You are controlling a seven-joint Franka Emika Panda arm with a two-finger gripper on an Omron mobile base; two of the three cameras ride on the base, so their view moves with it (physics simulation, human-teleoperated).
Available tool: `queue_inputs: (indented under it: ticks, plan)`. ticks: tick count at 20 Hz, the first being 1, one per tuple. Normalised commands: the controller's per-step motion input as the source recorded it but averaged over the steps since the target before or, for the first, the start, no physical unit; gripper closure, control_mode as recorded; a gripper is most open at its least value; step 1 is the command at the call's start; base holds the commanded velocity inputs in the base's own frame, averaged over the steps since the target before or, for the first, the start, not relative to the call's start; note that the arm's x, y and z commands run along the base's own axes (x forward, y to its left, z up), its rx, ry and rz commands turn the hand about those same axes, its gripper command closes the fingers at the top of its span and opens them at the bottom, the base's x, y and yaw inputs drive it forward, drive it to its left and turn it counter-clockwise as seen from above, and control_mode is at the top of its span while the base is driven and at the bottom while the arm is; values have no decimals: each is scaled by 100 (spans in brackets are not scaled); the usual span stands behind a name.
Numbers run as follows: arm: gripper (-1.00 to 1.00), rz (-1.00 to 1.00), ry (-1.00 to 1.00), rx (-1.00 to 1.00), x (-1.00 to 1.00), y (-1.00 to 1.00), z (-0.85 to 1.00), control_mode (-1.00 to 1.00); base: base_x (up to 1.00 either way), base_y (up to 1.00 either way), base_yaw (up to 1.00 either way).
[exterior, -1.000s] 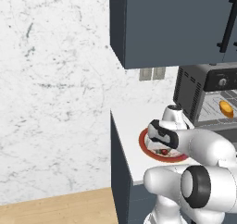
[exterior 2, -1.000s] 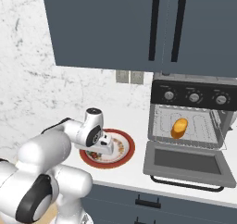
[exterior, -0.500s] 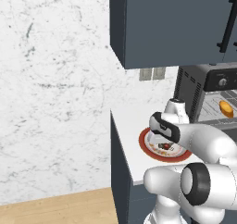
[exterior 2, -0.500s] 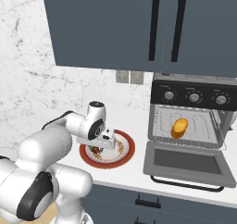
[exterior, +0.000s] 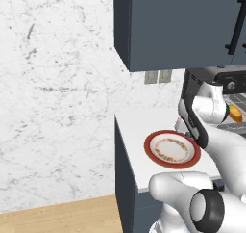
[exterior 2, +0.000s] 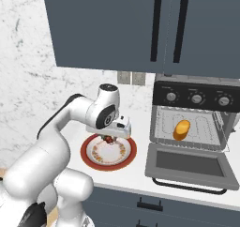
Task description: Pick up the kebab skewer and baguette bread, and place them inside the toaster oven. Close the toaster oven door and start by setting the timer.
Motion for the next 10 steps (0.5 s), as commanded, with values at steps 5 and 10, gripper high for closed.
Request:
queue_inputs:
  ticks: [5,10]
  plan:
    - [100,0,-12,0,-15,-100,90,-100,0,0,0]
    - [100,0,-16,0,-13,-99,63,-100,0,0,0]
